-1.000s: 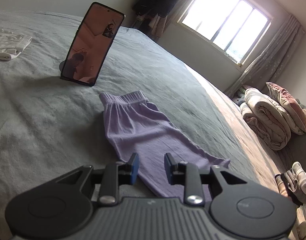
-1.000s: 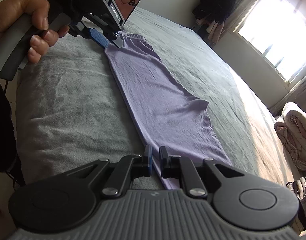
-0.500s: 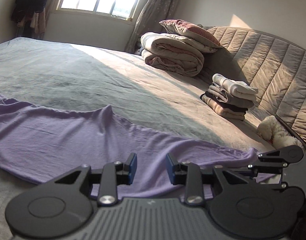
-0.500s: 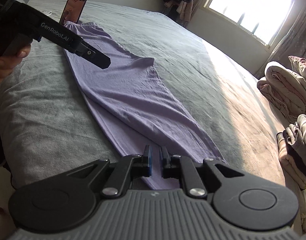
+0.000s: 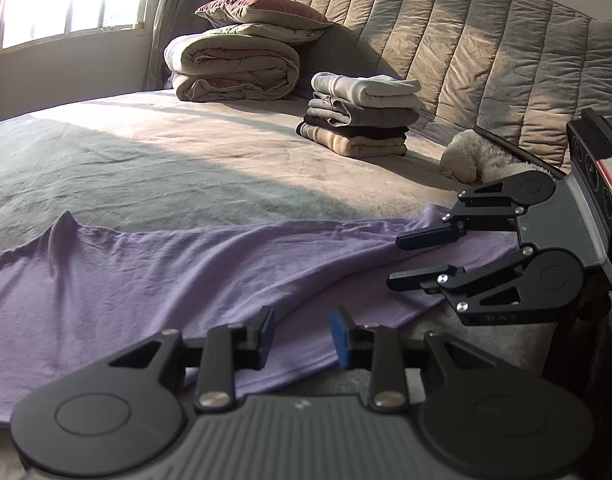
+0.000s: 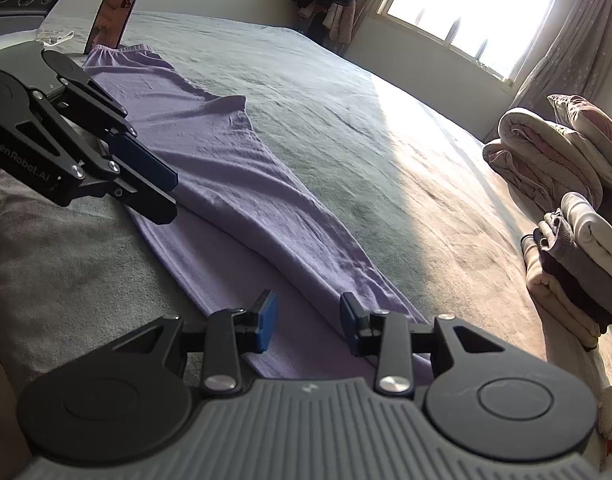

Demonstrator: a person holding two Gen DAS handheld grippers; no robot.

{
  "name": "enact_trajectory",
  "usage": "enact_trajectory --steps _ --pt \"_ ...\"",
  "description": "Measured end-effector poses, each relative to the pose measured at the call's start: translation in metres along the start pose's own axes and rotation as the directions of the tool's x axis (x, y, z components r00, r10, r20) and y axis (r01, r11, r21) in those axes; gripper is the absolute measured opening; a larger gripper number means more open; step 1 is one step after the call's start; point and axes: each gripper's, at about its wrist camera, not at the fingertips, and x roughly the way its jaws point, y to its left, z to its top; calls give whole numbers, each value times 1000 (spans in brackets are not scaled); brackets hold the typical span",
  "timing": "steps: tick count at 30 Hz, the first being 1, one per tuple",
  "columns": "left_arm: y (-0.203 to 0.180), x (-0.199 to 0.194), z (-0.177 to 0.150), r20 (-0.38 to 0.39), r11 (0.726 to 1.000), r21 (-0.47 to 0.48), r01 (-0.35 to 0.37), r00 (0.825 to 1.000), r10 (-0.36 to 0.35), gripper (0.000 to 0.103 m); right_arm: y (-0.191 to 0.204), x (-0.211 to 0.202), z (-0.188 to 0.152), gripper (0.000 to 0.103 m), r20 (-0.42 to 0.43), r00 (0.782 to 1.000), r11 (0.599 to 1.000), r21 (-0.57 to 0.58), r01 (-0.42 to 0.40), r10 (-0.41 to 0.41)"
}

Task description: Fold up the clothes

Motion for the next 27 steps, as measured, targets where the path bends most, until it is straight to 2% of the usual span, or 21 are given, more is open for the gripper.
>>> enact_trajectory --steps 11,14,16,17,19,21,27 --pt "8 21 1 -49 1000 11 16 999 -15 32 -31 10 -9 38 -34 997 995 67 -70 72" --pt "11 24 3 -49 1000 0 18 999 -18 31 -35 16 -11 29 -30 997 995 68 -68 70" --pt "12 24 3 -47 1000 -5 8 999 -9 30 -37 18 -10 12 -32 998 996 63 -57 60" --pt "12 24 3 -45 1000 -8 3 999 -4 28 -38 18 -10 8 -32 998 996 66 -55 57" --pt "13 24 4 -43 1000 -13 -6 999 6 17 -44 14 -10 2 -20 997 994 91 -68 70" --pt "16 23 4 -38 1000 -21 -15 999 14 3 -49 8 -11 1 -5 996 990 114 -85 86" --pt "16 9 4 0 999 -28 43 999 -43 0 -60 -13 -16 0 39 992 979 160 -124 119"
